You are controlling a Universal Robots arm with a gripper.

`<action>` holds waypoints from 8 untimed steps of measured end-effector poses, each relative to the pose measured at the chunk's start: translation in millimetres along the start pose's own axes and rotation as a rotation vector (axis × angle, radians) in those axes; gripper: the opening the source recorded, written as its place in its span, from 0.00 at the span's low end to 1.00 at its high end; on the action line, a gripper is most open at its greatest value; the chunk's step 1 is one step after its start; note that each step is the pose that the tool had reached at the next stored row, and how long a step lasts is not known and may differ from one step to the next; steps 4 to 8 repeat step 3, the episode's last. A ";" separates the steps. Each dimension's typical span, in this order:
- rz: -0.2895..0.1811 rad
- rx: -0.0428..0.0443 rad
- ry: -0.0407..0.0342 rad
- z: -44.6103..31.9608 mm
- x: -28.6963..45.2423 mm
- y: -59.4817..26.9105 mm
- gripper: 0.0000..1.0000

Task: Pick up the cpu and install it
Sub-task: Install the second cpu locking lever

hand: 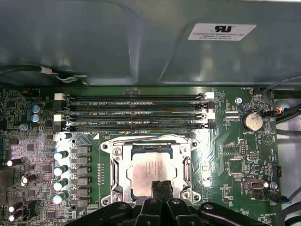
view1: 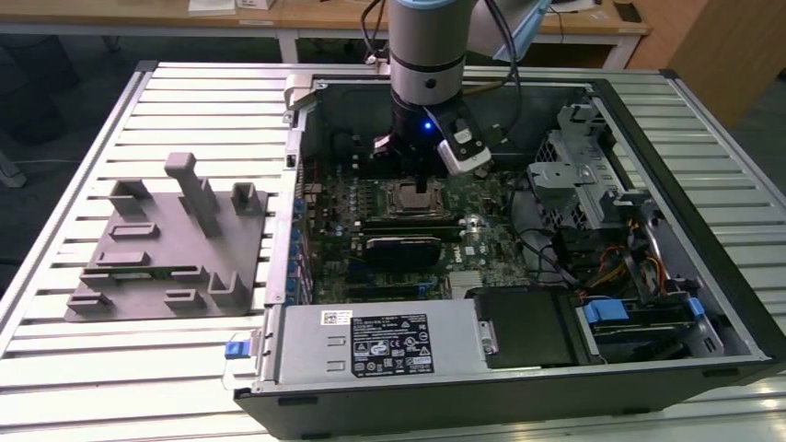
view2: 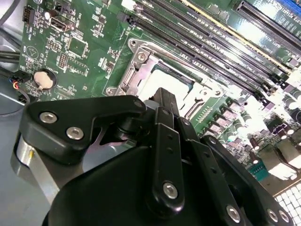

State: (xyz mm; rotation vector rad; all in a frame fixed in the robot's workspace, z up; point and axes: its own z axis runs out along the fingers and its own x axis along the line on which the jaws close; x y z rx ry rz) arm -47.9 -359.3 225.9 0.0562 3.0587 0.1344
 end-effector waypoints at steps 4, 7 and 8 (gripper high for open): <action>0.000 0.0000 0.0000 0.0 0.0 0.0 0.11; 0.000 0.0000 0.0000 0.0 0.0 0.0 0.11; 0.000 0.0000 0.0000 0.0 0.0 0.0 0.11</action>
